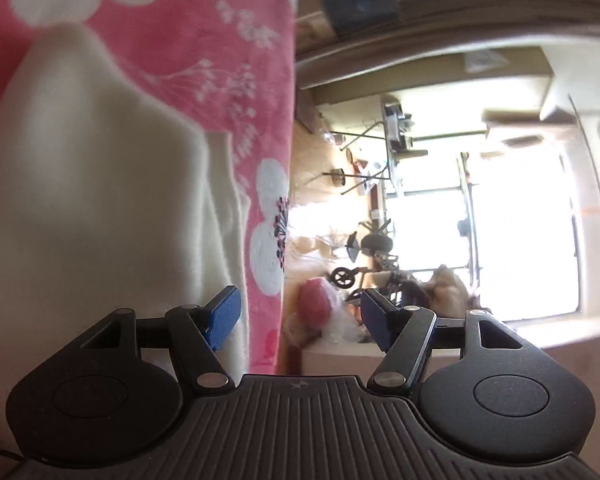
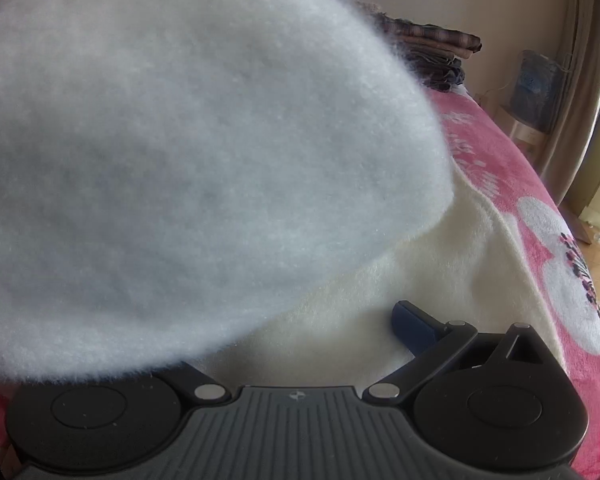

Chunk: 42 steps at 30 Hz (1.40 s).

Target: Fold clothes

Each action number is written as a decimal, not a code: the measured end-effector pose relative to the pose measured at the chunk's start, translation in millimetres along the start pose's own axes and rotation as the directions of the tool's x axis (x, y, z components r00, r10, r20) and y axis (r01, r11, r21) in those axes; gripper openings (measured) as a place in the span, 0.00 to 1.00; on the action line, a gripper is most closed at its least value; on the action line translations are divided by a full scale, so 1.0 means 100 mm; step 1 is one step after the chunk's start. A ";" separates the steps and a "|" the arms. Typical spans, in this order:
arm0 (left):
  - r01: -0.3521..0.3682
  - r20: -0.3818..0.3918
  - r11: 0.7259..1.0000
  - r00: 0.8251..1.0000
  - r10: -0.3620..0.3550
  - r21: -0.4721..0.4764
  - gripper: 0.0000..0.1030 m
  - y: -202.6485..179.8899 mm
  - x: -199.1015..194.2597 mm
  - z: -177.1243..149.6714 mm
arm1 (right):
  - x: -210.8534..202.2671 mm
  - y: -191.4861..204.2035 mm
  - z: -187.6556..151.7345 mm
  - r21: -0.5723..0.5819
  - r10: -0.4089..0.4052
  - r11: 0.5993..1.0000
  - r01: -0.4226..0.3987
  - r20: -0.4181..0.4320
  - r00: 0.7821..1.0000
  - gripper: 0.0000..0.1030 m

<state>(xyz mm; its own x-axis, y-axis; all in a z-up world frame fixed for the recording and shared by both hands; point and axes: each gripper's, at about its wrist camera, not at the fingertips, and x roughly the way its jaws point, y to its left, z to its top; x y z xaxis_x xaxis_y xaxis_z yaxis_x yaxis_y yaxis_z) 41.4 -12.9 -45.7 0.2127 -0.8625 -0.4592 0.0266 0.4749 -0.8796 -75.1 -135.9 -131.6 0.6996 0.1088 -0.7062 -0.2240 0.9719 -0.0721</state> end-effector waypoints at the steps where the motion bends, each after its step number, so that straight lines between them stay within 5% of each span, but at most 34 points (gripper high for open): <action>1: -0.019 0.011 0.999 1.000 0.018 0.027 0.64 -0.04 0.00 -0.01 | 0.00 0.00 0.00 0.000 0.000 1.000 0.000 0.000 1.000 1.00; 11: -0.036 0.132 0.994 0.991 0.022 0.106 0.64 -0.02 -0.36 0.08 | 0.00 -0.02 0.00 0.000 0.001 1.000 -0.001 0.002 1.000 1.00; 15: -0.109 0.232 0.980 0.970 0.068 0.167 0.64 0.01 -0.67 0.10 | 0.00 -0.01 0.01 0.000 0.003 1.000 -0.003 0.003 1.000 1.00; 20: -0.334 0.350 0.918 0.903 0.247 0.214 0.65 0.25 -1.00 0.02 | -0.01 -0.01 0.01 -0.002 0.005 1.000 -0.005 0.001 1.000 1.00; 28: -0.619 0.378 0.716 0.778 0.502 0.324 0.65 0.67 -1.09 -0.52 | -0.01 -0.01 0.01 -0.004 0.010 1.000 -0.010 -0.001 1.000 1.00; 35: -0.623 0.334 0.704 0.780 0.529 0.341 0.65 0.81 -0.88 -0.75 | -0.09 -0.05 0.08 -0.029 0.007 1.000 -0.007 -0.018 1.000 1.00; 42: -0.576 0.359 0.724 0.813 0.459 0.380 0.65 0.74 -0.63 -0.63 | -0.44 -0.20 0.01 -0.061 -0.034 0.998 0.034 -0.002 0.999 1.00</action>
